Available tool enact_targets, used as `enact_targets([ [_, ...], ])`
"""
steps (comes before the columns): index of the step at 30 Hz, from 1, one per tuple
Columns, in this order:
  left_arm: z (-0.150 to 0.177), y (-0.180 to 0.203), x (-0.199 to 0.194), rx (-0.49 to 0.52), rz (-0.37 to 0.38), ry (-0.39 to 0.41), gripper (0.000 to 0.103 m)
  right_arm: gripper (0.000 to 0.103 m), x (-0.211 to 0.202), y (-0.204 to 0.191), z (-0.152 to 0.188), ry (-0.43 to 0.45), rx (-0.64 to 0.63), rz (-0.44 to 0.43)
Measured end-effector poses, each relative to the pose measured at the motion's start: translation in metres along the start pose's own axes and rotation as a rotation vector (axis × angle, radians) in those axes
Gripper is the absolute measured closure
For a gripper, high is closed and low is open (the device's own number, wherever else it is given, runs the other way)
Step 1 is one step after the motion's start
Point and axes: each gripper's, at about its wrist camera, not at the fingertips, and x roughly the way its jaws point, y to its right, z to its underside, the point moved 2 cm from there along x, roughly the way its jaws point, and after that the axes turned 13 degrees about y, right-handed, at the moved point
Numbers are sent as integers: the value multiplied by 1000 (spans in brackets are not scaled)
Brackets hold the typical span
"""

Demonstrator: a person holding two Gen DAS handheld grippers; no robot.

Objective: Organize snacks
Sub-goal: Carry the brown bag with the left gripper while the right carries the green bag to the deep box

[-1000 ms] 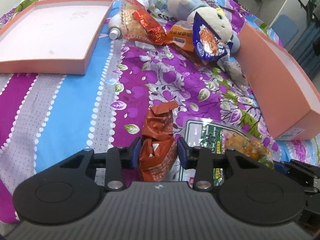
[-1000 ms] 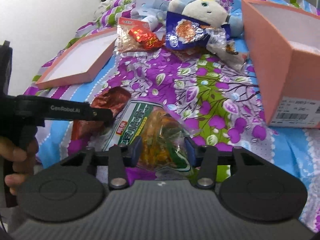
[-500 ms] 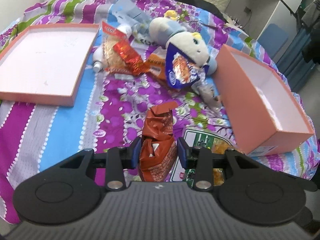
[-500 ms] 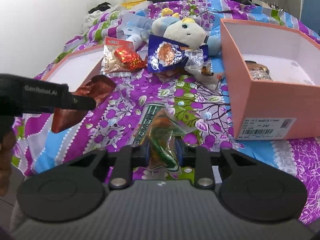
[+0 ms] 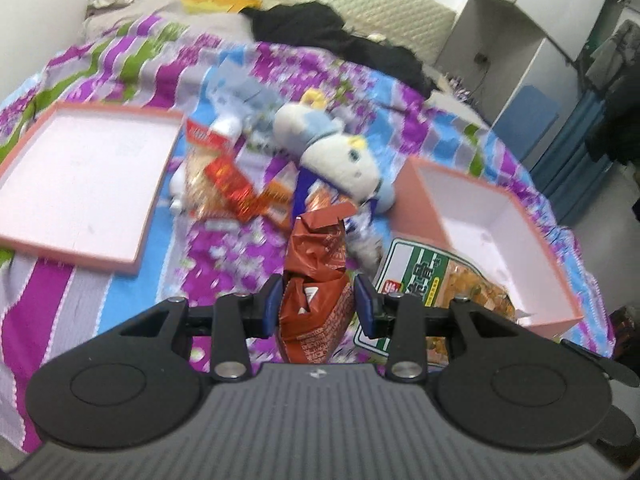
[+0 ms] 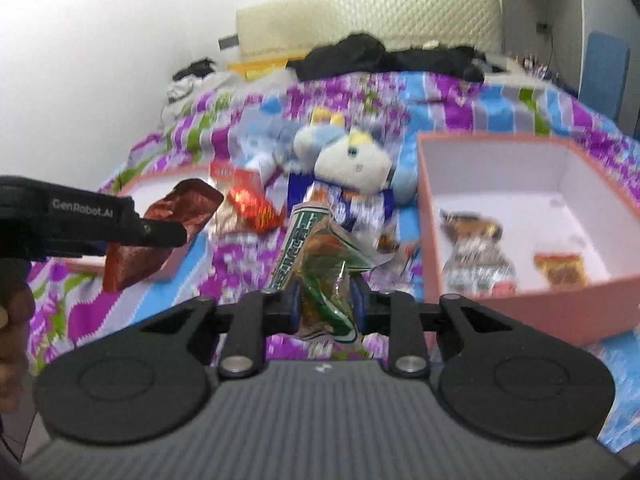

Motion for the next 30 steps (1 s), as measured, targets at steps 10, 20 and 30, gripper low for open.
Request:
enact_targets([
  [10, -48, 58, 1, 26, 109, 81, 60, 75, -24, 37, -63, 176, -16, 102],
  [20, -67, 131, 52, 51, 233, 43, 60, 75, -23, 104, -92, 221, 10, 246],
  [30, -67, 203, 129, 164, 275, -35, 60, 75, 20, 177, -89, 115, 51, 352],
])
